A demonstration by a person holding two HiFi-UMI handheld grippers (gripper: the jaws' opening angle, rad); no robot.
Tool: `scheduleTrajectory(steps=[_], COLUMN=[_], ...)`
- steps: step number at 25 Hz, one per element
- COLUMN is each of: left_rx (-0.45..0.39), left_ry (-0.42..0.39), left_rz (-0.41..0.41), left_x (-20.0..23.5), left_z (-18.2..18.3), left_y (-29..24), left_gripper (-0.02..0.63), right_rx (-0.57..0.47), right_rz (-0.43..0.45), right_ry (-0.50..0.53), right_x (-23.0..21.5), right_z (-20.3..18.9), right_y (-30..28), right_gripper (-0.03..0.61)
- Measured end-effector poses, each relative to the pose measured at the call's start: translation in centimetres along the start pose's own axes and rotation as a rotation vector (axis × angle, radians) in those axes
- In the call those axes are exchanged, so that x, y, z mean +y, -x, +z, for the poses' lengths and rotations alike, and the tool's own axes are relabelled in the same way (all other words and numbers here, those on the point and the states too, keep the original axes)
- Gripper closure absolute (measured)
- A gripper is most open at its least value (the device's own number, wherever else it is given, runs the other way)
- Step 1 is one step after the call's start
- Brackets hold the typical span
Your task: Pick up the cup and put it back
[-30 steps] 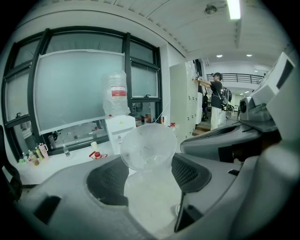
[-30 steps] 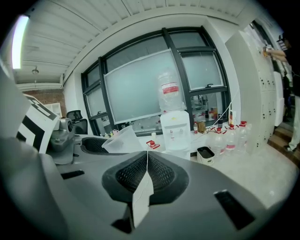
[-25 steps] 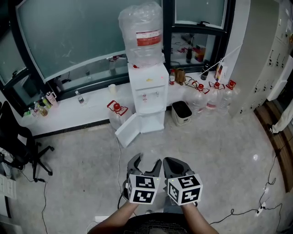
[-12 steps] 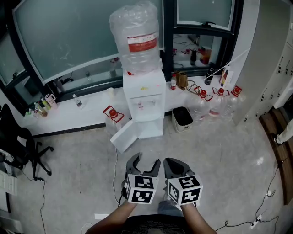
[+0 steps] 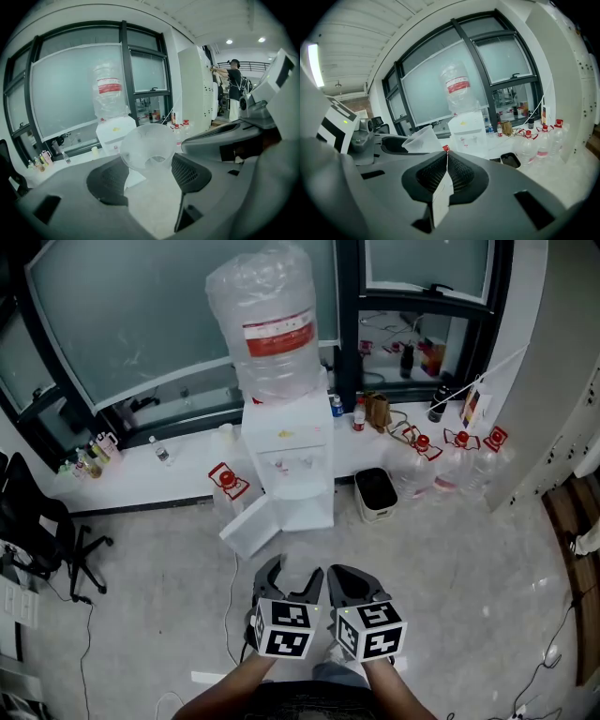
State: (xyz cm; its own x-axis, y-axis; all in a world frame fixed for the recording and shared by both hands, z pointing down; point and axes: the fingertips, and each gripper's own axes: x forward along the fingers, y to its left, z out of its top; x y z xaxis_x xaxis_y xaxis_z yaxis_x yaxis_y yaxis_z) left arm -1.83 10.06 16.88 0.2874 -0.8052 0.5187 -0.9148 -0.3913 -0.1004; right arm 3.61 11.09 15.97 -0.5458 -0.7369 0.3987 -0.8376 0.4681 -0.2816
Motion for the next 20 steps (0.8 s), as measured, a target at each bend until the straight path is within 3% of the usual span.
scheduleTrajectory(steps=[8,20], left_rx=[0.011,0.009], left_ry=[0.004,0.015], left_rz=[0.047,0.034], left_x=[-0.3,0.5], left_z=[1.0,1.9], left_y=[-1.6,-4.8], left_gripper=[0.324,0.324], right_rx=[0.002,0.020], right_rz=[0.038,0.029], right_ry=[-0.003,0.011], right_x=[-2.1,-3.9], right_z=[0.8,1.6], right_y=[-0.8,-3.3], right_gripper=[0.557,0.557])
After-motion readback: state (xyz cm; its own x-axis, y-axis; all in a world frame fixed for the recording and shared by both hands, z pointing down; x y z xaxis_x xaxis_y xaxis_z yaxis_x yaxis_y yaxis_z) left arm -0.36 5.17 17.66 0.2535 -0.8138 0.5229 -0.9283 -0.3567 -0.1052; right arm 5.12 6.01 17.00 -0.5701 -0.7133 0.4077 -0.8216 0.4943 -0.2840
